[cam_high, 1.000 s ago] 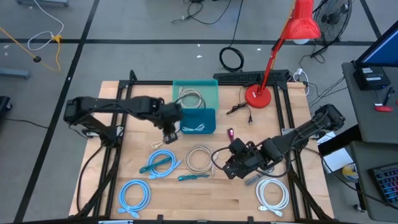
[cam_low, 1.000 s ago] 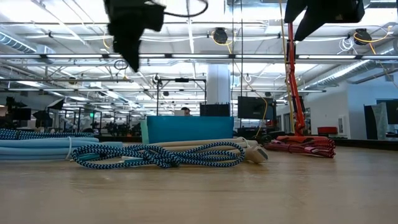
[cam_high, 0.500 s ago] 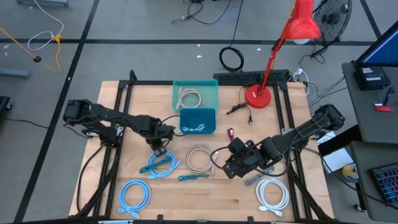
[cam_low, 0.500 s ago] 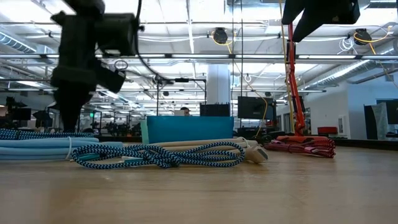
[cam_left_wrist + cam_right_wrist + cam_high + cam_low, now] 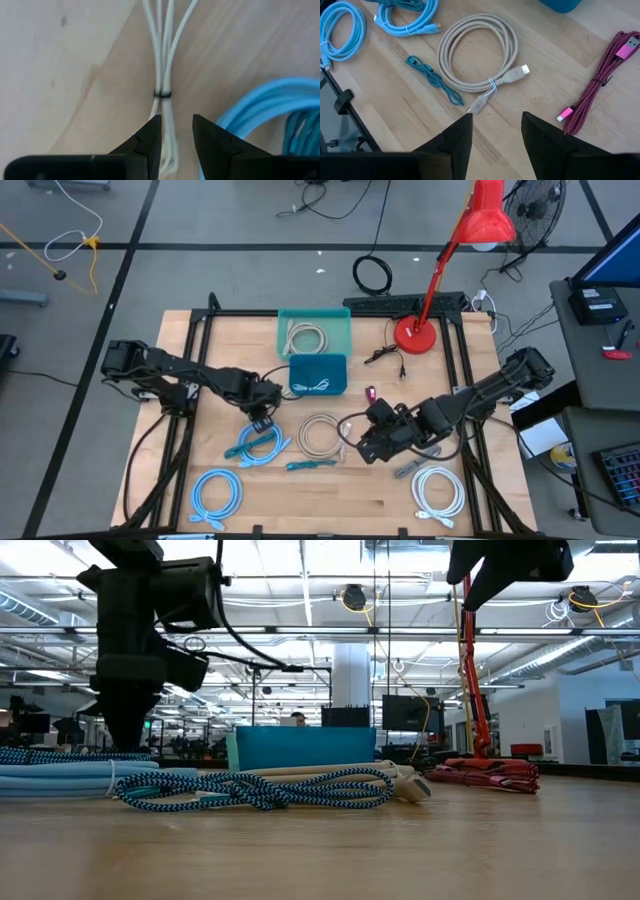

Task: Pick & Place USB Port
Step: Put the brown charger cable into the blue bin

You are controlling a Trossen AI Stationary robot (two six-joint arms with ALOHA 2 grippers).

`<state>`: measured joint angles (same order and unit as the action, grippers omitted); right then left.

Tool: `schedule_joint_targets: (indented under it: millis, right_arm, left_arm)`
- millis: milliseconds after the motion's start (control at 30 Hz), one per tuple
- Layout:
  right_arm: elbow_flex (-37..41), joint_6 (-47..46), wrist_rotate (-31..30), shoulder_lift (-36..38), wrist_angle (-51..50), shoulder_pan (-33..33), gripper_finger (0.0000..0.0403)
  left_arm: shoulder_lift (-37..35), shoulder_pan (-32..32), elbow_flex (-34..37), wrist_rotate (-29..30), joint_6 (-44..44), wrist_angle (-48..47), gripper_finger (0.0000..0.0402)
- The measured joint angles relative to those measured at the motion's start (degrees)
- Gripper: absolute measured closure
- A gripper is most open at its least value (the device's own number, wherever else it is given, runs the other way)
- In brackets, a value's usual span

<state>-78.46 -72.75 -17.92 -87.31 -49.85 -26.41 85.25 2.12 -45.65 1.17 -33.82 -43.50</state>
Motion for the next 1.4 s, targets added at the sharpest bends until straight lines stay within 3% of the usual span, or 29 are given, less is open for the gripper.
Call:
schedule_joint_targets:
  millis: [400, 600, 733, 933, 1133, 1400]
  right_arm:
    - [0.0, 0.37, 0.03, 0.0, 1.67, 0.41, 0.0241]
    - [0.0, 0.37, 0.03, 0.0, 1.91, 0.96, 0.0241]
    - [0.0, 0.41, 0.06, -0.02, 2.01, 0.96, 0.0241]
    - [-0.01, 0.44, 0.16, -0.04, 2.06, 0.96, 0.0241]
    - [0.0, 0.58, 0.19, -0.04, 2.05, 0.83, 0.0241]
    - [0.0, 1.29, 1.54, -0.04, 2.04, 0.83, 0.0241]
  left_arm:
    - [0.0, -1.55, -0.09, 3.43, 3.74, 3.23, 0.0285]
    - [1.48, -3.93, -0.15, -1.31, 3.26, 5.83, 0.0209]
    - [3.26, -4.25, -0.13, -0.25, 4.65, 5.88, 0.015]
    - [6.07, -3.96, -0.19, 2.6, 4.6, 6.79, 0.0123]
    - [9.03, -3.45, -0.51, 2.34, 4.86, 7.21, 0.0173]
    - [8.92, -3.57, -0.38, 2.23, 5.09, 6.03, 0.0339]
